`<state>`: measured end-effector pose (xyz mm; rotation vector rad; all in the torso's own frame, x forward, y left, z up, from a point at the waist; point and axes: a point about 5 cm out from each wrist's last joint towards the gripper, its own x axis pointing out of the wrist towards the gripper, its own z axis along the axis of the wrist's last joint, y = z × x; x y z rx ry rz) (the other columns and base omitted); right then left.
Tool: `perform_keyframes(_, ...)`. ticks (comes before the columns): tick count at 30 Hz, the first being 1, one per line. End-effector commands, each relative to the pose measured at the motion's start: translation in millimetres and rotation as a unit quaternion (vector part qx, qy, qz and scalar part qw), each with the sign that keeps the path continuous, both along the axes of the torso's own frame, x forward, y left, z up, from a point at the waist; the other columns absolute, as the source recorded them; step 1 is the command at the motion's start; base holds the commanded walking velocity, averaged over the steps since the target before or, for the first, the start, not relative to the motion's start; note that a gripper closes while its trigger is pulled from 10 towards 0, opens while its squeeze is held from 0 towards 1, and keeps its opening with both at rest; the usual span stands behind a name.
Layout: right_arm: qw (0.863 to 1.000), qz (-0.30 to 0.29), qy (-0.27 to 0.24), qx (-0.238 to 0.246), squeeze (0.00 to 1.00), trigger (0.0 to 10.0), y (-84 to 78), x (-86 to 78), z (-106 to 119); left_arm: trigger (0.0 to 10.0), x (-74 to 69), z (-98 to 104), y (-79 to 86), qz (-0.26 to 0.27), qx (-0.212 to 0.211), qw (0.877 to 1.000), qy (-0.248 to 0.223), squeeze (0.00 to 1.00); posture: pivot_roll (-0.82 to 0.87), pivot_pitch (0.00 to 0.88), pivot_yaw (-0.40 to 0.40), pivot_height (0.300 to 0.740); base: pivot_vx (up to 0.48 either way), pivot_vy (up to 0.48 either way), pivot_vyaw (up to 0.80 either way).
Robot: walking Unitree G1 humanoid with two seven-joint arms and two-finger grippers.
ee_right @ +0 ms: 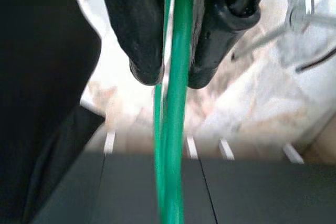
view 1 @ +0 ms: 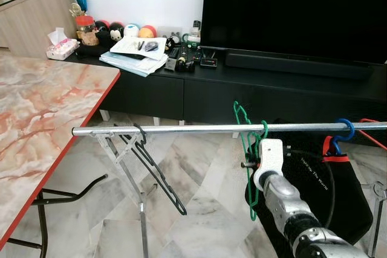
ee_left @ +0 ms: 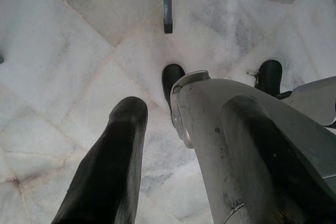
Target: Hang hanger
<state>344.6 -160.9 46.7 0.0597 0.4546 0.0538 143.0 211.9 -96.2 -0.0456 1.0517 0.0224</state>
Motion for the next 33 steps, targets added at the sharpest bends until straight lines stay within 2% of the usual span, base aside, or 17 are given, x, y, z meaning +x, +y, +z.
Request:
perform_keyframes(1, 1.0, -0.004, -0.012, 0.004, 0.68, 10.0, -1.5, 2.3, 4, 10.0, -11.5, -5, -2.0, -0.011, -0.001, 1.0, 0.025, 0.0, -0.01, 0.059, -0.028, 0.74, 0.0, 0.0, 0.0)
perform_keyframes(6, 1.0, -0.004, -0.019, 0.001, 0.67, 10.0, -1.3, 2.3, 4, 10.0, -11.9, -5, -1.9, -0.011, -0.001, 1.0, 0.025, 0.0, -0.01, 0.06, -0.029, 0.74, 0.0, 0.0, 0.0)
perform_keyframes(7, 1.0, -0.005, -0.026, 0.001, 0.65, 10.0, -1.4, 2.3, 5, 10.0, -12.1, -5, -1.8, -0.011, -0.001, 1.0, 0.025, 0.0, -0.01, 0.06, -0.029, 0.74, 0.0, 0.0, 0.0)
perform_keyframes(8, 0.999, -0.011, -0.043, 0.002, 0.58, 10.0, -3.2, 3.0, 8, 10.0, -12.3, -5, -1.7, -0.011, -0.001, 1.0, 0.025, 0.0, -0.01, 0.062, -0.029, 0.74, 0.0, 0.0, 0.0)
perform_keyframes(9, 0.999, -0.013, -0.05, 0.003, 0.58, 10.0, -3.8, 3.2, 9, 10.0, -12.4, -5, -1.7, -0.011, -0.001, 1.0, 0.025, 0.0, -0.01, 0.062, -0.029, 0.74, 0.0, 0.0, 0.0)
perform_keyframes(10, 0.998, -0.014, -0.062, 0.005, 0.15, 10.0, -4.9, 3.8, 11, 10.0, -12.5, -5, -1.7, -0.011, -0.001, 1.0, 0.026, 0.0, -0.01, 0.063, -0.029, 0.74, 0.0, 0.0, 0.0)
perform_keyframes(11, 0.997, -0.016, -0.07, 0.005, 0.0, 10.0, -5.6, 4.0, 12, 10.0, -12.6, -5, -1.6, -0.011, -0.001, 1.0, 0.026, 0.0, -0.02, 0.064, -0.028, 0.74, 0.0, 0.0, 0.0)
perform_keyframes(16, 0.995, -0.023, -0.101, 0.008, 0.0, 10.0, -10.1, 1.7, 15, 10.0, -12.6, -5, -1.6, -0.014, -0.001, 1.0, 0.027, 0.0, -0.02, 0.064, -0.029, 0.74, 0.0, 0.0, 0.0)
perform_keyframes(25, 0.989, -0.032, -0.143, 0.015, 0.0, 10.0, -17.2, -16.3, 5, 10.0, -12.0, -5, -1.5, -0.019, -0.001, 0.999, 0.026, 0.0, -0.02, 0.059, -0.032, 0.74, 0.0, 0.0, 0.0)
perform_keyframes(33, 0.984, -0.024, -0.173, 0.037, 0.0, 10.0, -12.9, -31.0, -1, 10.0, -11.8, -5, -0.8, -0.022, 0.001, 0.999, 0.027, 0.0, -0.02, 0.049, -0.032, 0.74, 0.0, 0.0, 0.0)
